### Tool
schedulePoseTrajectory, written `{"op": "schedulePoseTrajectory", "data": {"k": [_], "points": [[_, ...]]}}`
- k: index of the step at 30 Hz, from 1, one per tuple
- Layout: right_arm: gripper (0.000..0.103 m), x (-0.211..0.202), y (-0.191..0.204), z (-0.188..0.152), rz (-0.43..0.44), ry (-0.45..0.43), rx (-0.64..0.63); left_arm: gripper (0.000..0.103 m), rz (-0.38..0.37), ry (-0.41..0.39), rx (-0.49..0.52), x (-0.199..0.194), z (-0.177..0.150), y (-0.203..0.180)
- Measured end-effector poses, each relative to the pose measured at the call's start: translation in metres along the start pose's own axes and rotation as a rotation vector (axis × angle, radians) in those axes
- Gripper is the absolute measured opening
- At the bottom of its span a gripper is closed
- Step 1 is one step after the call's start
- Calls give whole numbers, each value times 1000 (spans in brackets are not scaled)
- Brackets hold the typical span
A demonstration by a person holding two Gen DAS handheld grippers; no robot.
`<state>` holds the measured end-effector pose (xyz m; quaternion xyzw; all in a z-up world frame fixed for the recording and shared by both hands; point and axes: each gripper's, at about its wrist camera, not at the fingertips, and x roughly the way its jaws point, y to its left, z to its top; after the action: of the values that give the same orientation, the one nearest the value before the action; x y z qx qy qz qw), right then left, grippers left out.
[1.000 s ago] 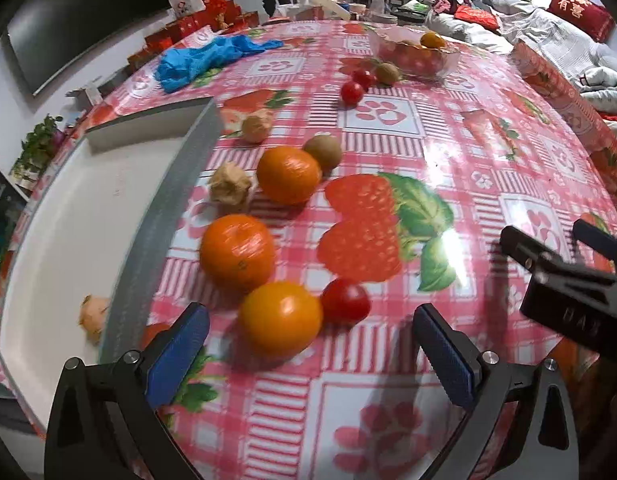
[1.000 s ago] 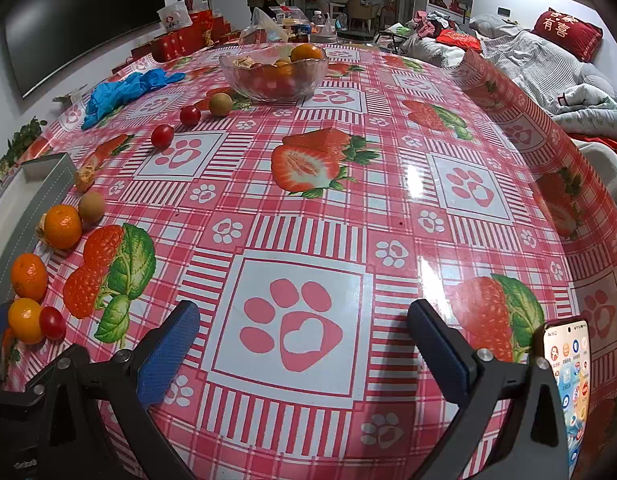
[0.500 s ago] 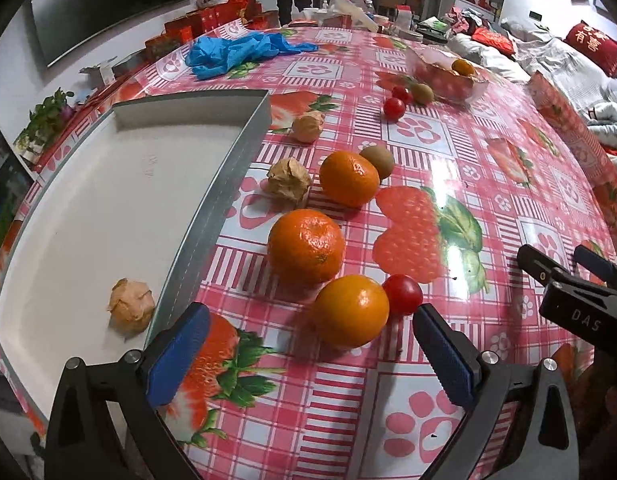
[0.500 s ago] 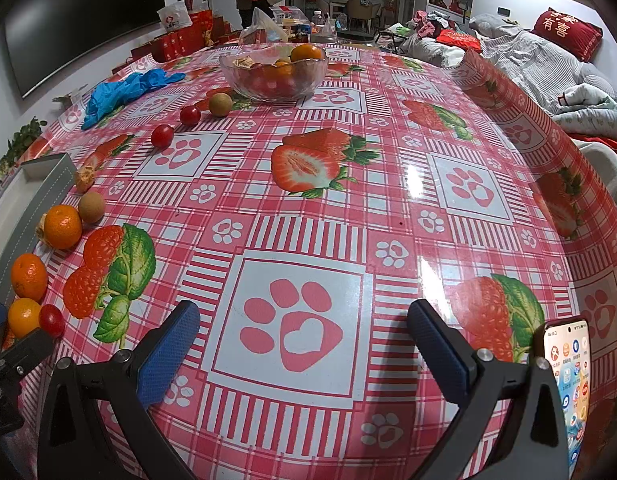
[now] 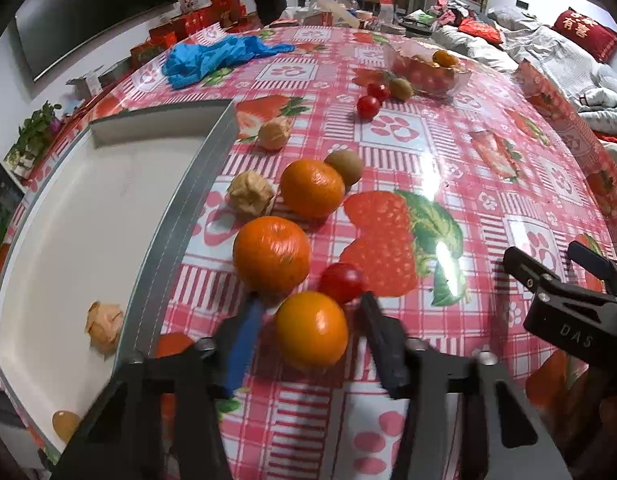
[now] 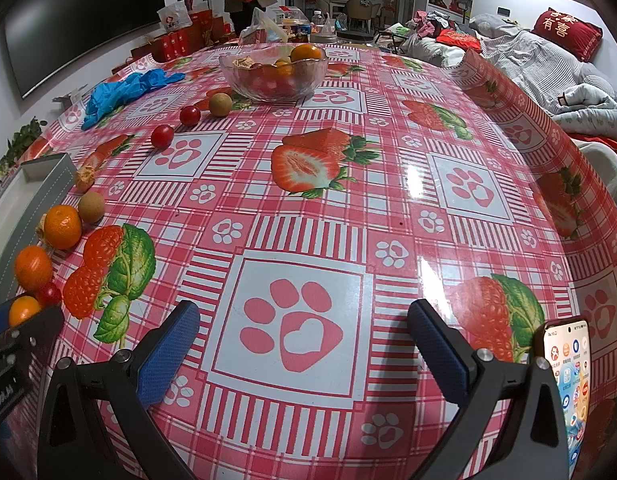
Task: Organize fruits
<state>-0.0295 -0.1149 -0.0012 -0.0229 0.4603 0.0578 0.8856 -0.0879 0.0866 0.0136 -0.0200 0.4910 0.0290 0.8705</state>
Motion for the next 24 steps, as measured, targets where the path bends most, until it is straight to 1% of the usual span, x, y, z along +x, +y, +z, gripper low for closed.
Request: {"op": "schedulePoseTrajectory", "data": {"k": [1,13,24], "points": [[103,0,0,0,0,0,0,35,-5,-2,7,0,1,-2],[103,0,0,0,1,0,1,35,-24,-7,25,-13,-18,2],[103,0,1,0,1,0,0,35,-10,4,23,-10,-11,0]]}}
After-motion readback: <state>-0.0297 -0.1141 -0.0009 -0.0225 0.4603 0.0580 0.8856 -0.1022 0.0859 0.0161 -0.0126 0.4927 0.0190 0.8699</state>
